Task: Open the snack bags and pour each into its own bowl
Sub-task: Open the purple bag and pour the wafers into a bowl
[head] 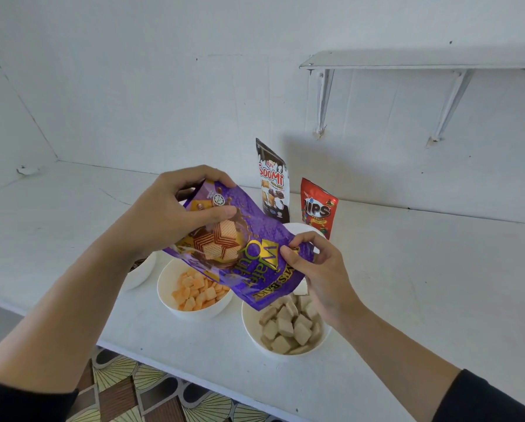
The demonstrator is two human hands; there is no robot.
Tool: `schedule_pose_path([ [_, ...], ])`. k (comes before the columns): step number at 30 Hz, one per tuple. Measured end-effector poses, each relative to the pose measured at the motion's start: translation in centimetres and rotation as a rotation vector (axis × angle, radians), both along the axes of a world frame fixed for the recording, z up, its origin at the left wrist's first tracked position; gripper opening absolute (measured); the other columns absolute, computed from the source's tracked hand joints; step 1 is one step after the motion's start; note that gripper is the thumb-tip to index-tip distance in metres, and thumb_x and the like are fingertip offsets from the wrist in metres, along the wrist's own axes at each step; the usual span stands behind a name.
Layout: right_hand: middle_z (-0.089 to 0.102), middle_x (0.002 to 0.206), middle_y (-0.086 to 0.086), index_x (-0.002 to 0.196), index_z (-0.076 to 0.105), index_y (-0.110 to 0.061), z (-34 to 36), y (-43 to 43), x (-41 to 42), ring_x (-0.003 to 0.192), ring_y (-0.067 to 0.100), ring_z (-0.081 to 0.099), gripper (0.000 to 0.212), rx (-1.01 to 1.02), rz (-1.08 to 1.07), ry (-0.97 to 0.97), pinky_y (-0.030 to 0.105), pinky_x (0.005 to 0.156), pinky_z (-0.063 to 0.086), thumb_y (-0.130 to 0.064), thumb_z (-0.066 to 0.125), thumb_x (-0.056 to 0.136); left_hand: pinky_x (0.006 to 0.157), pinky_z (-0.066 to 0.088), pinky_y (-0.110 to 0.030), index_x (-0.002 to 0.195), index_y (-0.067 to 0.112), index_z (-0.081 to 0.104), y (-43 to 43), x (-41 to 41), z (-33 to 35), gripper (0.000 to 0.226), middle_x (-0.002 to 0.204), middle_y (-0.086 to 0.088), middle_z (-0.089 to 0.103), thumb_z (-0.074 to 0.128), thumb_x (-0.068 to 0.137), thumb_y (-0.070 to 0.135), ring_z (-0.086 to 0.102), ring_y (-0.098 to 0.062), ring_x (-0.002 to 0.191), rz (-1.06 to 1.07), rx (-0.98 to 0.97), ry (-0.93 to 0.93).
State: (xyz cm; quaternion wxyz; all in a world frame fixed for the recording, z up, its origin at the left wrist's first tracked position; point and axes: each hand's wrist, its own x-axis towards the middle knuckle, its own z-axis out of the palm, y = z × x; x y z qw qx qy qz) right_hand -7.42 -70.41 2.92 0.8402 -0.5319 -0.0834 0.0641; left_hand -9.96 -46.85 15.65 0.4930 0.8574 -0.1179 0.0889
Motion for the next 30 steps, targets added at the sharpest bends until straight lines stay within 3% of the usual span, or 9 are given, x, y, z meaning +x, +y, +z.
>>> schedule_pose_path([
  [6, 0.067, 0.115, 0.023, 0.085, 0.066, -0.019, 1.8, 0.3, 0.5, 0.106, 0.035, 0.069, 0.014, -0.015, 0.009, -0.067, 0.039, 0.075, 0.061, -0.018, 0.078, 0.078, 0.079, 0.064, -0.034, 0.104, 0.025, 0.074, -0.6, -0.3, 3.2, 0.028, 0.094, 0.008, 0.075, 0.082, 0.078, 0.028, 0.074, -0.014, 0.093, -0.002, 0.062, -0.123],
  [13, 0.069, 0.113, 0.015, 0.088, 0.065, -0.019, 2.4, -0.1, 0.5, 0.106, 0.031, 0.07, 0.016, 0.029, 0.02, -0.094, 0.039, 0.076, 0.06, -0.02, 0.077, 0.078, 0.087, 0.062, -0.042, 0.107, 0.032, 0.072, -1.4, 0.0, 5.1, 0.028, 0.101, 0.004, 0.075, 0.08, 0.08, 0.036, 0.073, -0.017, 0.097, -0.054, 0.138, -0.157],
  [17, 0.069, 0.113, 0.014, 0.089, 0.062, -0.017, 0.1, -0.5, 0.1, 0.105, 0.032, 0.069, 0.013, 0.028, 0.008, -0.05, 0.042, 0.08, 0.058, -0.012, 0.073, 0.084, 0.084, 0.063, -0.034, 0.118, 0.034, 0.068, -1.9, 0.1, 3.8, 0.036, 0.109, 0.012, 0.074, 0.078, 0.084, 0.033, 0.072, -0.008, 0.1, -0.119, 0.179, -0.035],
  [23, 0.068, 0.118, 0.021, 0.091, 0.063, -0.017, -1.0, -0.9, -0.3, 0.109, 0.035, 0.068, 0.041, 0.006, 0.039, -0.006, 0.049, 0.088, 0.056, -0.037, 0.09, 0.068, 0.08, 0.063, -0.03, 0.122, 0.038, 0.064, -2.1, -0.2, 2.6, 0.04, 0.111, 0.019, 0.072, 0.077, 0.084, 0.032, 0.072, -0.005, 0.101, -0.136, 0.175, 0.013],
  [26, 0.069, 0.117, 0.018, 0.091, 0.061, -0.016, -0.1, -0.9, -0.3, 0.108, 0.035, 0.068, 0.033, 0.021, 0.047, -0.035, 0.043, 0.082, 0.058, -0.03, 0.086, 0.075, 0.075, 0.065, -0.034, 0.119, 0.034, 0.066, -2.1, -0.2, 3.1, 0.041, 0.105, 0.018, 0.07, 0.08, 0.081, 0.035, 0.072, -0.009, 0.099, -0.066, 0.145, -0.05],
  [30, 0.072, 0.11, 0.01, 0.092, 0.058, -0.013, 0.8, -0.7, -0.3, 0.104, 0.031, 0.07, 0.019, 0.038, 0.034, -0.077, 0.039, 0.077, 0.06, -0.014, 0.073, 0.081, 0.07, 0.061, -0.026, 0.114, 0.036, 0.069, -2.1, -0.5, 4.2, 0.039, 0.096, 0.018, 0.07, 0.082, 0.077, 0.039, 0.071, -0.013, 0.095, -0.037, 0.19, -0.165],
])
